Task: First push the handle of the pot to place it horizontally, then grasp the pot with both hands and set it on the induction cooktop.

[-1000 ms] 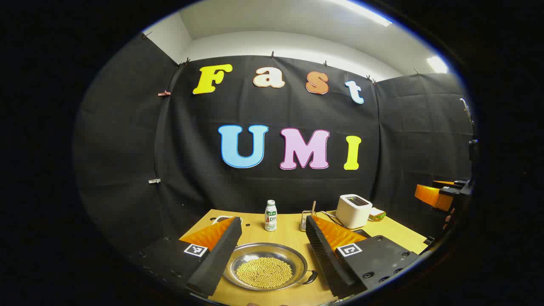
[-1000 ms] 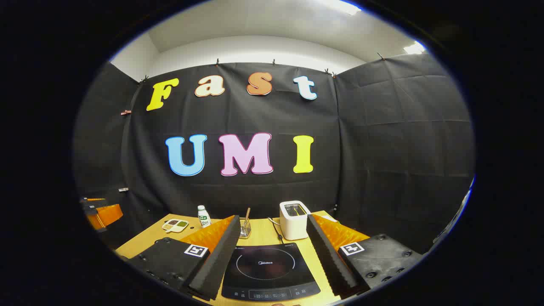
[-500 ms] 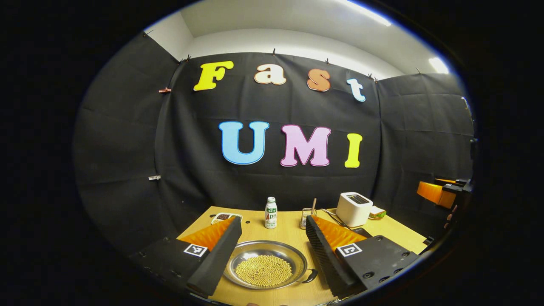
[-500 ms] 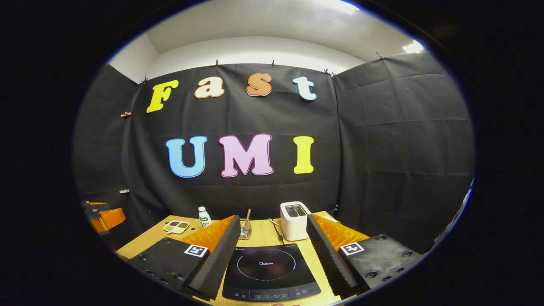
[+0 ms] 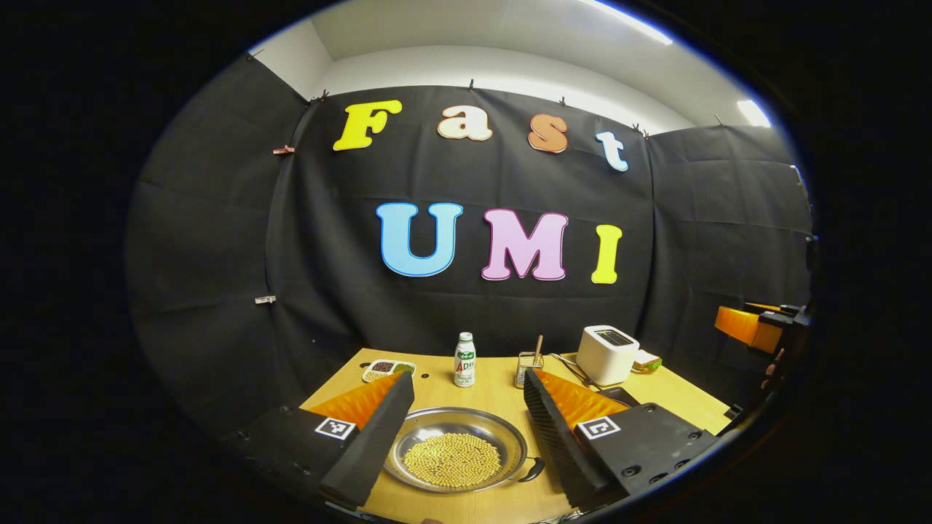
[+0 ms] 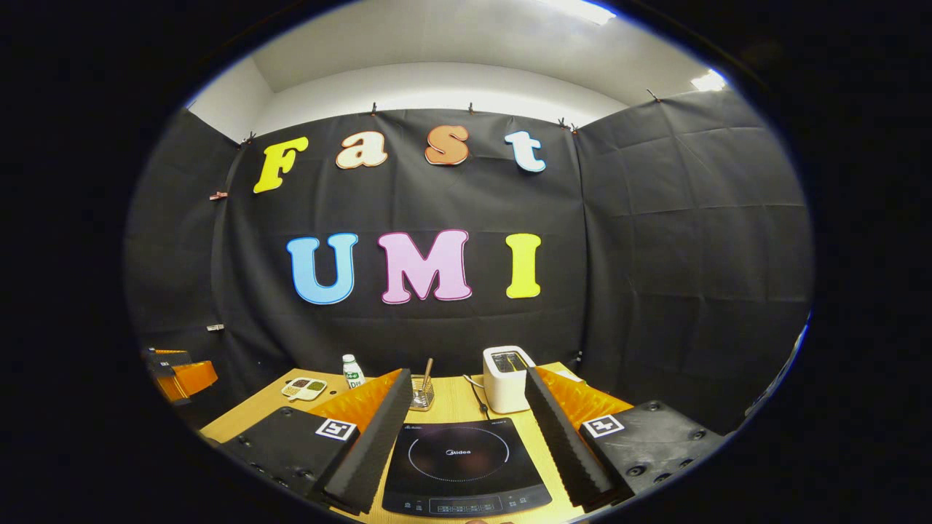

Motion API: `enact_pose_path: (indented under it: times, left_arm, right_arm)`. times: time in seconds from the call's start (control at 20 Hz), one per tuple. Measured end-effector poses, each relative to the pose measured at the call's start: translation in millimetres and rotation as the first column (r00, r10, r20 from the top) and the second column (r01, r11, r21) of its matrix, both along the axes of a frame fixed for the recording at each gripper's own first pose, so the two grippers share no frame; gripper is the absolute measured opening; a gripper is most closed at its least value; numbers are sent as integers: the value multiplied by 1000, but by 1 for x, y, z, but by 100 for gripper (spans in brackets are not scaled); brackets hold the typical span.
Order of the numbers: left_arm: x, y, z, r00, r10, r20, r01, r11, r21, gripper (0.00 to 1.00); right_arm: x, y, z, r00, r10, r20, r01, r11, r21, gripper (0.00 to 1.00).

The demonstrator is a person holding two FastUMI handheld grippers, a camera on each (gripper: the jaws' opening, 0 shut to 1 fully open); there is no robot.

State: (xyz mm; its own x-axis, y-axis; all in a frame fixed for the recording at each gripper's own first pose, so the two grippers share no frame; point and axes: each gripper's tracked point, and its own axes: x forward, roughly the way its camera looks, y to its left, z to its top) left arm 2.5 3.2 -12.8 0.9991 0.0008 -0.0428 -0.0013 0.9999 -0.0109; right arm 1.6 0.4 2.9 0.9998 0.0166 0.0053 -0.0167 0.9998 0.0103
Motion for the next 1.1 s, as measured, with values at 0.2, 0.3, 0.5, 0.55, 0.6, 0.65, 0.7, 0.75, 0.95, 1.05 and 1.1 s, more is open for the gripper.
enact_pose_path:
  times: [0.2,0.3,0.5,0.55,0.6,0.65,0.7,0.75,0.95,1.05,1.1]
  left_arm:
    - [2,1,-4,1000,-12,-14,12,1000,-2,95]
    - [4,-1,-6,999,-26,-24,26,1000,-3,95]
    - [8,-3,-14,997,-59,-55,58,998,-19,90]
    - [8,0,-15,997,-55,-62,54,998,-28,85]
    - [10,1,-17,996,-59,-67,56,998,-38,82]
    - [10,0,-19,995,-69,-78,65,997,-47,75]
    - [11,0,-23,993,-76,-89,72,996,-51,71]
    - [11,2,-24,992,-78,-99,73,996,-51,61]
    - [15,7,-33,987,-79,-138,74,996,-46,45]
    - [16,10,-40,984,-77,-160,70,996,-49,38]
    - [16,9,-43,982,-82,-168,74,996,-55,36]
  right_arm:
    - [1,0,0,1000,3,-2,-3,1000,2,97]
    - [2,1,0,1000,5,-2,-5,1000,2,97]
    - [8,4,0,1000,12,-3,-12,1000,-9,97]
    - [11,6,0,1000,15,-3,-15,1000,-10,97]
    - [12,7,0,1000,17,-4,-17,1000,-10,97]
    - [12,7,0,1000,18,-4,-18,1000,-9,97]
    - [13,7,0,1000,19,-3,-19,1000,-8,97]
    - [13,8,0,1000,19,-2,-19,1000,-7,97]
    - [19,9,-1,1000,22,2,-22,1000,-11,97]
    - [22,9,-5,1000,24,-4,-24,1000,-10,97]
    - [23,9,-6,1000,25,-6,-25,1000,-8,97]
